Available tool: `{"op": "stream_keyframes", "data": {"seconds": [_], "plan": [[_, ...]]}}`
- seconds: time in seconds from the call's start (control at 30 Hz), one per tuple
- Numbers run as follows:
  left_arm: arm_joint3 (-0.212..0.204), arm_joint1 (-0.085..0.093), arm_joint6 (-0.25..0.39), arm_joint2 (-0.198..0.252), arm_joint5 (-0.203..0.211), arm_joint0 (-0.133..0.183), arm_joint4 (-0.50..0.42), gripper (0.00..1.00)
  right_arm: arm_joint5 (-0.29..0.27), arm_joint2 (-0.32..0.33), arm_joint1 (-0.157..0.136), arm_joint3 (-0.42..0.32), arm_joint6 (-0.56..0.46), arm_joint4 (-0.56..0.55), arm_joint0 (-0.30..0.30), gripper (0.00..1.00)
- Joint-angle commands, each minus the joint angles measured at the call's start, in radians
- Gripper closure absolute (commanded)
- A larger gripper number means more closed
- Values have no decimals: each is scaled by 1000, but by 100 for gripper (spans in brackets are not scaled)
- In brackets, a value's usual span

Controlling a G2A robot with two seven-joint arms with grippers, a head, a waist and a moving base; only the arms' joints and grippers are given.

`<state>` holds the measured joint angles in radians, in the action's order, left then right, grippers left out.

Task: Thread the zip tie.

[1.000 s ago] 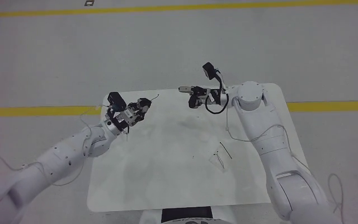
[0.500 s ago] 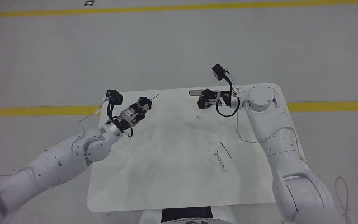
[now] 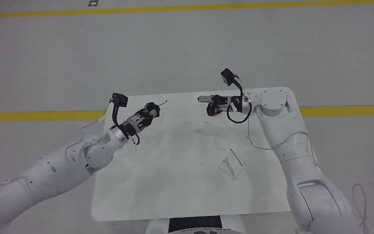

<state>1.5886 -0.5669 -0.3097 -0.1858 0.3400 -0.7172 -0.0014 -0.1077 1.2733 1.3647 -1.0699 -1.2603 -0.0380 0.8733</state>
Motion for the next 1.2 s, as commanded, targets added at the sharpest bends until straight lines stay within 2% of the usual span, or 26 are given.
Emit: {"op": "stream_keyframes", "data": {"seconds": [0.0, 0.07, 0.4, 0.5, 0.57, 0.63, 0.67, 0.73, 0.83, 0.9, 1.07, 1.17], "plan": [[14, -5, 29, -16, 0, -11, -31, 100, -7, -5, -2, -3, -10, 17, -1, 0], [16, -10, 60, -43, 0, -26, -59, 100, -9, -5, -2, -3, -13, 20, -1, 0], [21, -12, 71, -45, 0, -32, -78, 100, -9, -5, -2, -3, -13, 20, -1, 0], [35, -18, 161, -77, 0, -36, -202, 100, -9, -5, -2, -3, -13, 20, -1, 0], [32, -19, 247, -111, 0, -42, -276, 100, -9, -5, -2, -3, -13, 20, -1, 0], [25, -19, 321, -148, 0, -54, -335, 100, -9, -5, -2, -3, -13, 20, -1, 0], [24, -20, 384, -175, 0, -64, -362, 100, -9, -5, -2, -3, -13, 20, -1, 0], [6, -20, 447, -221, 0, -84, -371, 100, -9, -5, -2, -3, -13, 20, -1, 0], [14, -25, 550, -298, 0, -132, -378, 100, -9, -5, -2, -3, -13, 20, -1, 0], [5, -30, 619, -363, 0, -170, -396, 100, -9, -5, -2, -3, -13, 20, -1, 0], [28, -57, 801, -520, 0, -272, -450, 100, -9, -5, -2, -3, -13, 20, -1, 0], [19, -85, 930, -624, 0, -336, -466, 100, -9, -5, -2, -3, -13, 20, -1, 0]]}}
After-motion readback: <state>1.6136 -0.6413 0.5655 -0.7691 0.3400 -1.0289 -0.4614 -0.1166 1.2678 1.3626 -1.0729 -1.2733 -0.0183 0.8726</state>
